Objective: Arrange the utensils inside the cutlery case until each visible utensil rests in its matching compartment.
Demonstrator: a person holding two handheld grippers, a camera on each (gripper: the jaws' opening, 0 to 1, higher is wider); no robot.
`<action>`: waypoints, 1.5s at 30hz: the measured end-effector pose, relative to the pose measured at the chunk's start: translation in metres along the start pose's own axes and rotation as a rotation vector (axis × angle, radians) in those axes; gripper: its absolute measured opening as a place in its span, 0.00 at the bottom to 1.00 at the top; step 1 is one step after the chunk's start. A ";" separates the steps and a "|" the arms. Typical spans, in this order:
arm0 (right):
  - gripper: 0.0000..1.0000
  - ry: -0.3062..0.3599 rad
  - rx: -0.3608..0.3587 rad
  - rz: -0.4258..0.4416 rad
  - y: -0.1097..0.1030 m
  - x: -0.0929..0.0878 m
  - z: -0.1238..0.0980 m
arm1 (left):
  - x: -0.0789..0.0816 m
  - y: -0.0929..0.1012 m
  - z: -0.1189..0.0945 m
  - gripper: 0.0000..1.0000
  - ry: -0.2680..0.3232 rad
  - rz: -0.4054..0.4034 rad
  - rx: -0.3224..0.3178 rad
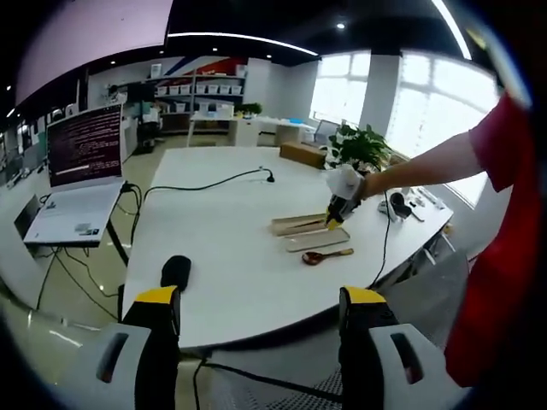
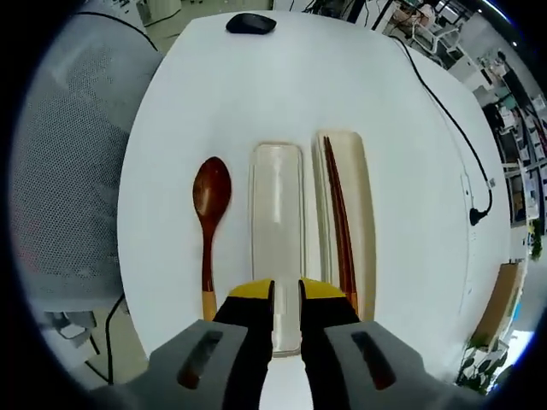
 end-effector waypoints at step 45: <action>0.11 0.071 0.037 0.101 -0.064 0.009 0.036 | -0.006 0.003 -0.015 0.74 0.009 0.018 0.002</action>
Point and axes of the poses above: the point that each gripper's makers call its tool centre point, and the gripper's own axes: z roughly forward along the fingers, y roughly to its right, x roughly out of its top, the point moved 6 cm from there along -z, roughly backward along the fingers, and after that the axes turned 4 degrees about z, right-handed, at the moved point
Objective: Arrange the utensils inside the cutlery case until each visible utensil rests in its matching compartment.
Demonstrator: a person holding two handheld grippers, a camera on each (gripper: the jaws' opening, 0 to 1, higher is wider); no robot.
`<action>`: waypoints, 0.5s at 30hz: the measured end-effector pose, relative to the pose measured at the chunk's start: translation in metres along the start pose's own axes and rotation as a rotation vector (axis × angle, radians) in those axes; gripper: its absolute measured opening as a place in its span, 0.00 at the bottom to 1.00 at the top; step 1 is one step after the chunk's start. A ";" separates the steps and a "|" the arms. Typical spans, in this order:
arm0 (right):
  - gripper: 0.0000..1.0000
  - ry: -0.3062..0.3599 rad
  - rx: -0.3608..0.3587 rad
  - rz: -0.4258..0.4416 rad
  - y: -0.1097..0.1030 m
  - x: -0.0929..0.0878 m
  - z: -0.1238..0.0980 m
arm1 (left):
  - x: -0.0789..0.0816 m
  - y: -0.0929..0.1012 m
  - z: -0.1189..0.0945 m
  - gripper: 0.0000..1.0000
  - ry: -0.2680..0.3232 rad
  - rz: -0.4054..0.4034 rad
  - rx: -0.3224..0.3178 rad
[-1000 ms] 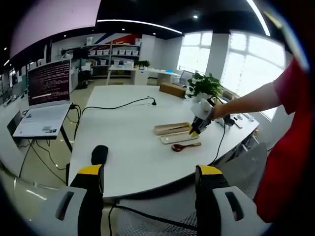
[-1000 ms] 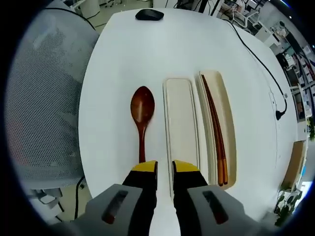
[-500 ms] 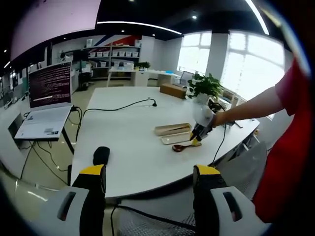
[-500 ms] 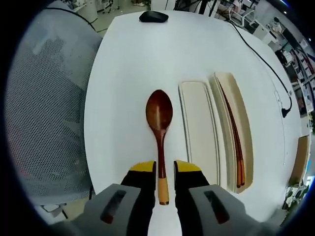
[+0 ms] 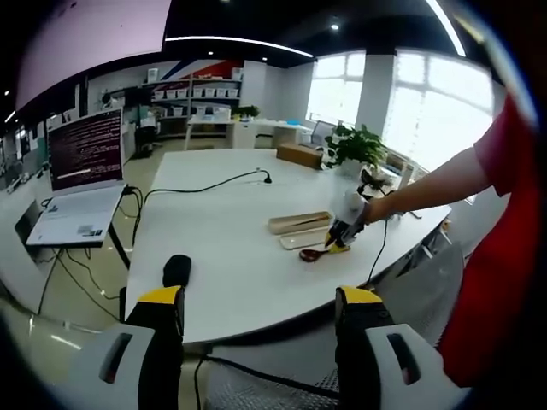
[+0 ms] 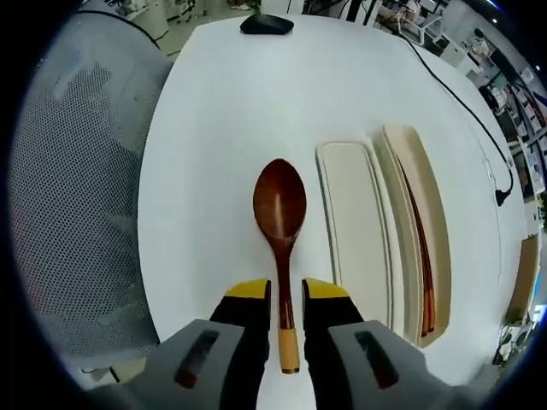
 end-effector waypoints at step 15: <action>0.04 -0.020 0.030 -0.019 0.000 0.006 0.007 | -0.004 -0.001 0.003 0.74 -0.006 -0.026 0.014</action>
Point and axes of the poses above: the point that each gripper's makers call its tool centre point, and the gripper's own axes: z roughly forward along the fingers, y roughly to its right, x roughly out of its top, the point moved 6 cm from there along -z, roughly backward along the fingers, and after that the axes turned 4 degrees about z, right-handed, at the moved point
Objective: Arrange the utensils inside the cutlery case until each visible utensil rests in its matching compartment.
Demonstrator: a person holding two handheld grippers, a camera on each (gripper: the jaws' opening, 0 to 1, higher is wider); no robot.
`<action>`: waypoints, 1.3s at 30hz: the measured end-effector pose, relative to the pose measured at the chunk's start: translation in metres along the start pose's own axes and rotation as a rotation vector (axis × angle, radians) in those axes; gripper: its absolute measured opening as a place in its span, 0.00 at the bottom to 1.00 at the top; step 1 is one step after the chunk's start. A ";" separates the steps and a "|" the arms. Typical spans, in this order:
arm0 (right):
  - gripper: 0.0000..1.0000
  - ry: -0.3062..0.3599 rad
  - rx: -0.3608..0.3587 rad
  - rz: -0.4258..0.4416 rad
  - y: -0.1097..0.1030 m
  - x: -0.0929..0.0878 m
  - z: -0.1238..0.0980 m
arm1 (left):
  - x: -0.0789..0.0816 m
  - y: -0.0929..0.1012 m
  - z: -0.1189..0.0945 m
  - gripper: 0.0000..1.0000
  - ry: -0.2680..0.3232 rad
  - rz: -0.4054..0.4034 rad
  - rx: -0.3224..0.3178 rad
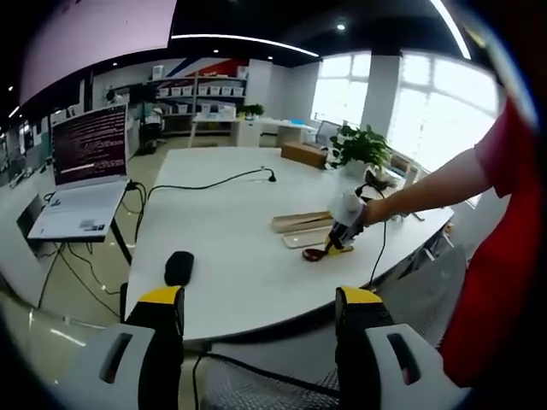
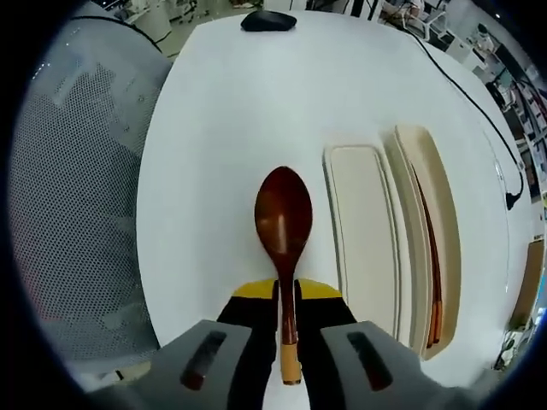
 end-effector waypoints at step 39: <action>0.01 0.049 -0.062 0.144 0.038 0.010 -0.039 | -0.008 -0.004 -0.001 0.74 -0.003 -0.032 0.013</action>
Point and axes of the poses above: the point that each gripper's makers call its tool centre point, and the gripper's own axes: z roughly forward along the fingers, y roughly to its right, x roughly out of its top, the point moved 6 cm from there along -z, roughly backward along the fingers, and after that the axes turned 4 degrees about z, right-handed, at the moved point
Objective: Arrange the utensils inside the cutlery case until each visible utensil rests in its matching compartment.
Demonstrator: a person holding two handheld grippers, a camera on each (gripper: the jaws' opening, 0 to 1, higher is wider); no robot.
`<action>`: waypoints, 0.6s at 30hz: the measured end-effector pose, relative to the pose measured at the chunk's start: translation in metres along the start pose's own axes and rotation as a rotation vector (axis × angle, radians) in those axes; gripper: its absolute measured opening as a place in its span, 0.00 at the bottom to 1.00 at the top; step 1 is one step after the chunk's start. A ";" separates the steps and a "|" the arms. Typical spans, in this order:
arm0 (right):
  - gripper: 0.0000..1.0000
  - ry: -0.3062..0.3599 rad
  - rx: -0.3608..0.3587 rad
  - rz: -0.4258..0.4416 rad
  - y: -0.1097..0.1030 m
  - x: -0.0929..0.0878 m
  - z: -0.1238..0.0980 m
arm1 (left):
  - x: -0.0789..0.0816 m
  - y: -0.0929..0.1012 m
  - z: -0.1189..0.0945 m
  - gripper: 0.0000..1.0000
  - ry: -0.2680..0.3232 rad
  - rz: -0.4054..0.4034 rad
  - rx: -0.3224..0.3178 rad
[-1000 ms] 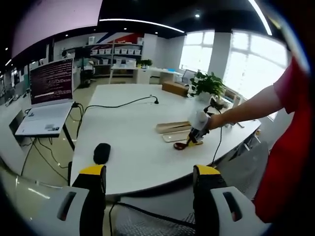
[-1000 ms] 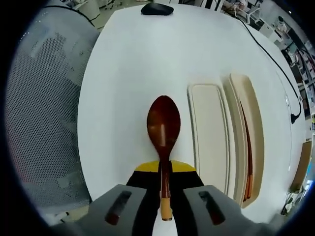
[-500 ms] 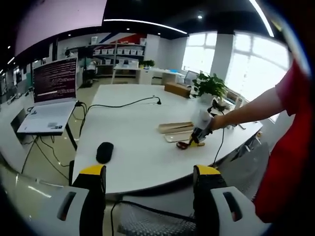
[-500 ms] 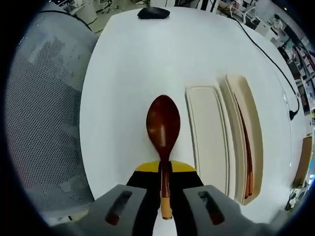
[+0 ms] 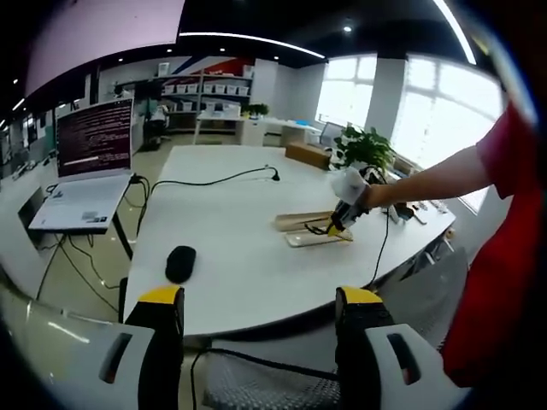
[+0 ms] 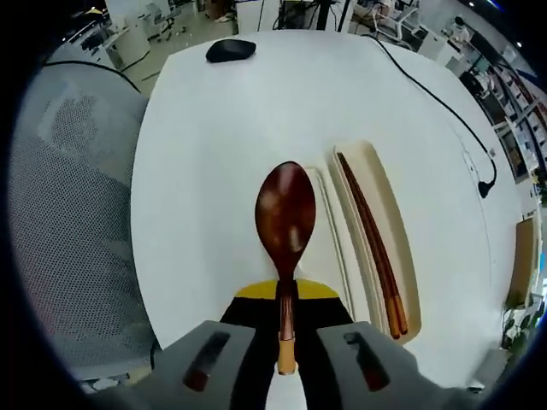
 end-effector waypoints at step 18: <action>0.01 -0.044 -0.031 -0.066 0.055 0.027 -0.002 | -0.001 -0.001 0.004 0.74 -0.020 -0.014 0.010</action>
Point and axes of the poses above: the point that each gripper's makers call its tool centre point, and the gripper's own axes: z roughly forward along the fingers, y roughly to its right, x roughly out of its top, the point moved 6 cm from there along -z, roughly backward along the fingers, and after that the axes turned 4 degrees about z, right-handed, at the moved point
